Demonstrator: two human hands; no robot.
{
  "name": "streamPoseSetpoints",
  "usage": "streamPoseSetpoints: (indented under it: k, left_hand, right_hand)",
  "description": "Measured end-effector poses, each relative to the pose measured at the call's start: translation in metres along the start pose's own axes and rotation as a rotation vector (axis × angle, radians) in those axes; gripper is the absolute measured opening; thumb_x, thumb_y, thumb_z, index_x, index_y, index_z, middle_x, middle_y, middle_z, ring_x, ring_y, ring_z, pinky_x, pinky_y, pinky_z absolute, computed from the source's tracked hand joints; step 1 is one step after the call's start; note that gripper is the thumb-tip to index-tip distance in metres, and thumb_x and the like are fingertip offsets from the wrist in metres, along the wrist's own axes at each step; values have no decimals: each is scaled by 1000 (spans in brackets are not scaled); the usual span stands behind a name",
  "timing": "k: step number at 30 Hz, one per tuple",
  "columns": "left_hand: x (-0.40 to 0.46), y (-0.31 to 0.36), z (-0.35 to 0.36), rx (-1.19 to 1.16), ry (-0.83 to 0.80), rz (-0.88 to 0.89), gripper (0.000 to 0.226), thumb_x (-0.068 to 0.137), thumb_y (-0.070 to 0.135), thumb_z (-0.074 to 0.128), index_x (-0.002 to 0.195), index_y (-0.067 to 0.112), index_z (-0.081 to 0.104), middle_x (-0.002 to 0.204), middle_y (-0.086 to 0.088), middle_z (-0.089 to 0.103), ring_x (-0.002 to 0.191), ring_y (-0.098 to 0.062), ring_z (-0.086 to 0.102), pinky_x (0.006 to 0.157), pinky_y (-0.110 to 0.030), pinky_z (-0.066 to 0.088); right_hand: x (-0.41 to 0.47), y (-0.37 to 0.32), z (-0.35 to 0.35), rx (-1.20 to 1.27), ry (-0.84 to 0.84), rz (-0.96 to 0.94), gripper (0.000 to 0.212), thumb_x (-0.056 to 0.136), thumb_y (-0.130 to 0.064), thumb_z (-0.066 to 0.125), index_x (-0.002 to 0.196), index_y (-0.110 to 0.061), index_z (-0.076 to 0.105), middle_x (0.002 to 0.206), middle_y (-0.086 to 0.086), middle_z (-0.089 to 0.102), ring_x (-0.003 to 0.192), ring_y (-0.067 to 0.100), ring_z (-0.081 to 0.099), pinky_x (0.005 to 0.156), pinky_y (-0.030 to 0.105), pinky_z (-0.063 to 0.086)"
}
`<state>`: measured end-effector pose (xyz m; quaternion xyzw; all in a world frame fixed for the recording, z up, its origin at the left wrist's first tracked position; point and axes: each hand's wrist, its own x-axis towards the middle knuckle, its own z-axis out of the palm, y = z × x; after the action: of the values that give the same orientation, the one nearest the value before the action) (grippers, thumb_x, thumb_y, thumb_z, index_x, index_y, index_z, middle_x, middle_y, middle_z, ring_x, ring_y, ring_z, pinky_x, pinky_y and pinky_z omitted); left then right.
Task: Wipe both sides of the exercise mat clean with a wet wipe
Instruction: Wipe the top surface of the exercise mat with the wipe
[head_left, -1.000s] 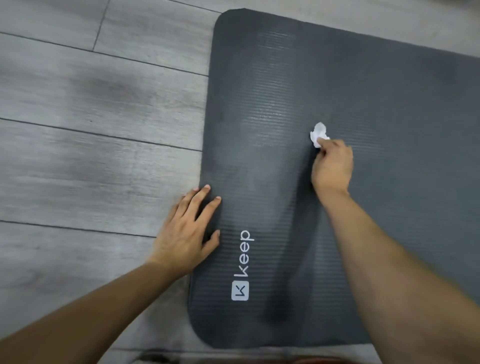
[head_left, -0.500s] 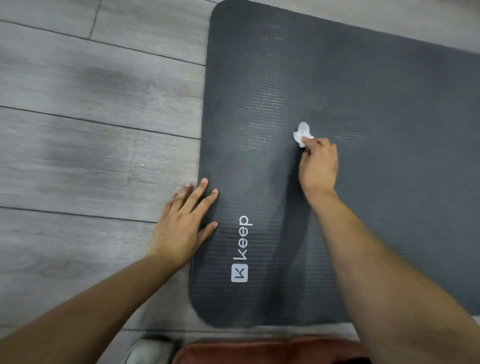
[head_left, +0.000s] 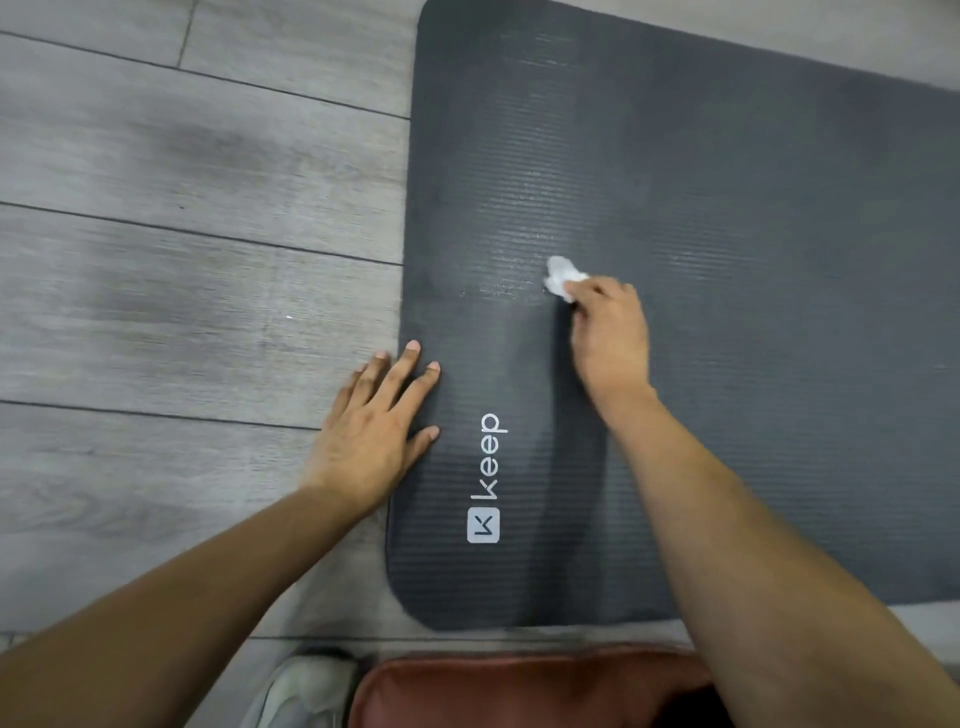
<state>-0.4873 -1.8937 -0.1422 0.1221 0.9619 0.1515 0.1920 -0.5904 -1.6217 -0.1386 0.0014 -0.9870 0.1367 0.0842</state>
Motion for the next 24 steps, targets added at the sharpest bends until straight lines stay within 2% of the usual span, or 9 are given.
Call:
streamPoseSetpoints:
  k: [3, 5, 7, 10, 12, 14, 18, 21, 24]
  left_hand:
    - [-1, 5, 7, 37, 22, -9, 69, 104, 51, 32, 165, 28, 11, 173, 2, -3, 160, -27, 4, 128, -41, 1]
    - [-2, 6, 8, 54, 20, -4, 68, 104, 50, 32, 165, 27, 11, 173, 0, -3, 160, -27, 4, 129, -42, 1]
    - [-2, 5, 8, 69, 19, -5, 68, 105, 49, 37, 165, 27, 15, 173, -1, 2, 159, -29, 8, 129, -44, 5]
    - [-6, 5, 3, 118, 133, 20, 61, 97, 41, 62, 150, 13, 49, 161, -13, 41, 148, -40, 37, 124, -52, 24]
    - [-12, 1, 4, 183, 210, 63, 49, 96, 37, 61, 136, 9, 60, 145, -17, 56, 140, -42, 46, 121, -53, 25]
    - [-26, -6, 4, 223, 204, 103, 50, 95, 41, 49, 134, 11, 60, 143, -14, 57, 138, -39, 46, 122, -51, 23]
    - [-42, -11, 8, 229, 107, 94, 64, 95, 51, 39, 147, 16, 52, 157, -8, 48, 144, -36, 42, 122, -48, 19]
    - [-40, -11, 12, 194, 86, 59, 65, 97, 52, 33, 151, 18, 48, 162, -4, 42, 148, -35, 38, 121, -45, 16]
    - [-41, -10, 13, 159, 109, 46, 62, 100, 51, 36, 153, 20, 44, 163, -2, 40, 147, -35, 38, 120, -43, 14]
  right_hand:
    - [1, 29, -12, 5, 31, 337, 39, 82, 5, 49, 107, -10, 74, 103, 15, 66, 91, 40, 56, 83, 37, 41]
    - [4, -6, -2, 55, 52, 393, 38, 82, 5, 49, 106, -9, 74, 104, 14, 66, 94, 39, 55, 83, 38, 43]
    - [-6, -65, 14, 149, 14, 191, 34, 78, 6, 54, 99, -9, 75, 100, 12, 67, 90, 36, 56, 82, 41, 48]
    - [-36, -141, 29, 230, -155, -130, 31, 77, 2, 58, 99, -11, 75, 101, 6, 68, 90, 30, 55, 83, 37, 49]
    - [-40, -143, 22, 226, -215, -242, 28, 80, -1, 57, 99, -13, 75, 101, 3, 67, 91, 28, 54, 80, 35, 49]
    - [-35, -105, 13, 152, -208, -255, 28, 81, -2, 57, 99, -15, 74, 101, 3, 67, 90, 29, 56, 77, 36, 52]
    - [-37, 6, -22, 0, -110, 150, 36, 79, 3, 53, 104, -12, 75, 99, 17, 65, 91, 40, 57, 78, 39, 44]
    - [-34, 8, -24, -26, -50, 452, 35, 85, -1, 50, 107, -13, 75, 98, 21, 58, 90, 42, 55, 77, 41, 44]
    - [-39, -63, -2, 75, -38, 336, 31, 81, 1, 54, 103, -8, 75, 94, 19, 58, 89, 40, 55, 79, 40, 44]
